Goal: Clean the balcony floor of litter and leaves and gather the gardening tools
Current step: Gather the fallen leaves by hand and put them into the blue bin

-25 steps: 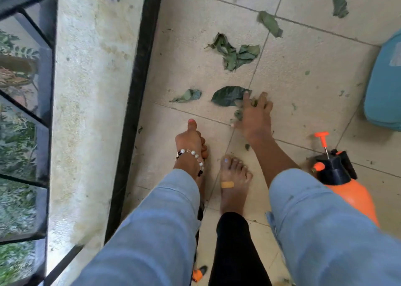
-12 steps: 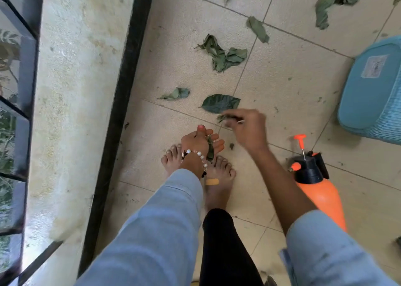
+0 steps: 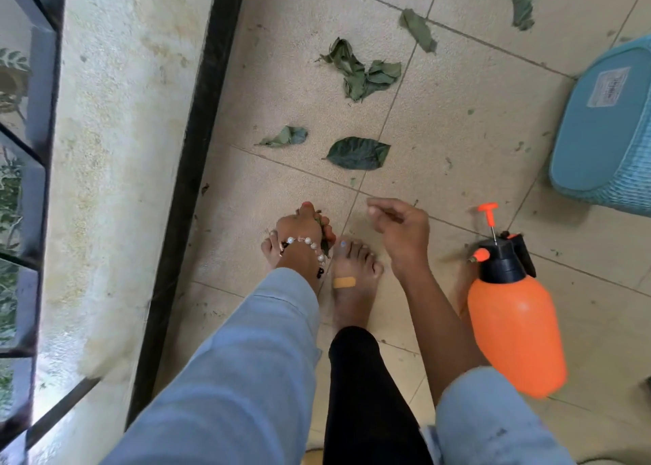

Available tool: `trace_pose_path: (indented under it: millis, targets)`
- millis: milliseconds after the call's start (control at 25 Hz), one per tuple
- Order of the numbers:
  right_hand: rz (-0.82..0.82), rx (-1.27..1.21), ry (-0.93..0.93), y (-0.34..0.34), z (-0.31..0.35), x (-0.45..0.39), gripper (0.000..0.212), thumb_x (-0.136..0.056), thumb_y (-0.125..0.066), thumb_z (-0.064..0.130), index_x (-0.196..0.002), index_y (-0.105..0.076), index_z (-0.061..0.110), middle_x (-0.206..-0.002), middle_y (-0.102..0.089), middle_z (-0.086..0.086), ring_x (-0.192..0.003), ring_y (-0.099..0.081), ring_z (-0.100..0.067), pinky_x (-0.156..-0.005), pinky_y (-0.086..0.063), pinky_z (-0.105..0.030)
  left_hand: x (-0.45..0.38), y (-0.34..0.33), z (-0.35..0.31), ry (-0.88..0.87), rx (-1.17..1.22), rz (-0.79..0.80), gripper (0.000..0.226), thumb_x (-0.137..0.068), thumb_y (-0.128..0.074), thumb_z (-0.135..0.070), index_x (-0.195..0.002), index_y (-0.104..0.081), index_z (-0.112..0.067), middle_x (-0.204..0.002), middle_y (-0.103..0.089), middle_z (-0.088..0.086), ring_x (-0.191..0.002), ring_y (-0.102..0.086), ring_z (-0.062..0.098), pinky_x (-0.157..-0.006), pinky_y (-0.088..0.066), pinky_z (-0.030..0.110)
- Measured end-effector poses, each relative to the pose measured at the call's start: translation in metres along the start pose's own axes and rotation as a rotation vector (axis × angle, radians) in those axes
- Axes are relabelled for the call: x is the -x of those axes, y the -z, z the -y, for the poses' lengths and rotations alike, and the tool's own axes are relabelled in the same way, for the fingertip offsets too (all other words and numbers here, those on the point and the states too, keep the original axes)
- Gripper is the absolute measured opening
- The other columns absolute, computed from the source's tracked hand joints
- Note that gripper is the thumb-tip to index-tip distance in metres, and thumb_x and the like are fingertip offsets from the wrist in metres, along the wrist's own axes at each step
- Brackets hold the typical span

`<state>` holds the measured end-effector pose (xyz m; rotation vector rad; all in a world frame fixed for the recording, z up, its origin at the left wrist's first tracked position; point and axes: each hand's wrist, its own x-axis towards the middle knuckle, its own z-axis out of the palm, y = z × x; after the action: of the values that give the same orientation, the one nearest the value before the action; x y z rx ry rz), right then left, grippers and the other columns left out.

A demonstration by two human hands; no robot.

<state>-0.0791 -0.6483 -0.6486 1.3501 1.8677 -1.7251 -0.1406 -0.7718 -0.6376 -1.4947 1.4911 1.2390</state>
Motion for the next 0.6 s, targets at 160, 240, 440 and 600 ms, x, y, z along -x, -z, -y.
trace_pose_path:
  millis: [160, 240, 440, 600]
  targets:
    - [0.003, 0.737, 0.066, -0.007, -0.052, -0.034, 0.022, -0.079, -0.072, 0.009, -0.099, -0.065, 0.006, -0.099, -0.066, -0.011, -0.092, -0.062, -0.026, -0.081, -0.046, -0.031, -0.001, -0.005, -0.016, -0.055, 0.023, 0.092, 0.029, -0.095, -0.049, -0.014, -0.067, -0.048, -0.006, -0.051, -0.05, 0.008, -0.037, -0.038, 0.016, -0.036, -0.028, 0.013]
    - [0.085, 1.049, 0.168, -0.02, -0.063, -0.045, 0.024, -0.086, -0.058, 0.002, -0.109, -0.059, 0.001, -0.109, -0.061, -0.018, -0.1, -0.058, -0.032, -0.078, -0.043, -0.032, -0.01, -0.005, -0.023, -0.067, 0.03, 0.089, 0.027, -0.093, -0.049, -0.013, -0.067, -0.047, -0.006, -0.043, -0.05, 0.007, -0.035, -0.037, 0.015, -0.036, -0.027, 0.012]
    - [-0.102, 0.654, 0.317, -0.031, -0.023, -0.068, 0.02, -0.082, -0.061, -0.003, -0.1, -0.068, 0.005, -0.089, -0.066, -0.012, -0.085, -0.063, -0.026, -0.075, -0.044, -0.021, -0.02, 0.0, -0.051, -0.111, 0.11, 0.024, 0.02, -0.094, -0.048, -0.012, -0.075, -0.048, -0.005, -0.05, -0.053, 0.012, -0.034, -0.037, 0.015, -0.036, -0.027, 0.013]
    - [0.009, 0.794, 0.349, -0.054, 0.025, -0.097, 0.046, -0.094, -0.053, 0.016, -0.138, -0.042, 0.01, -0.109, -0.049, -0.009, -0.093, -0.052, -0.022, -0.085, -0.044, -0.033, -0.029, 0.004, -0.071, -0.126, 0.138, -0.001, 0.015, -0.095, -0.045, -0.009, -0.083, -0.052, -0.003, -0.054, -0.052, 0.014, -0.034, -0.037, 0.015, -0.037, -0.027, 0.012]
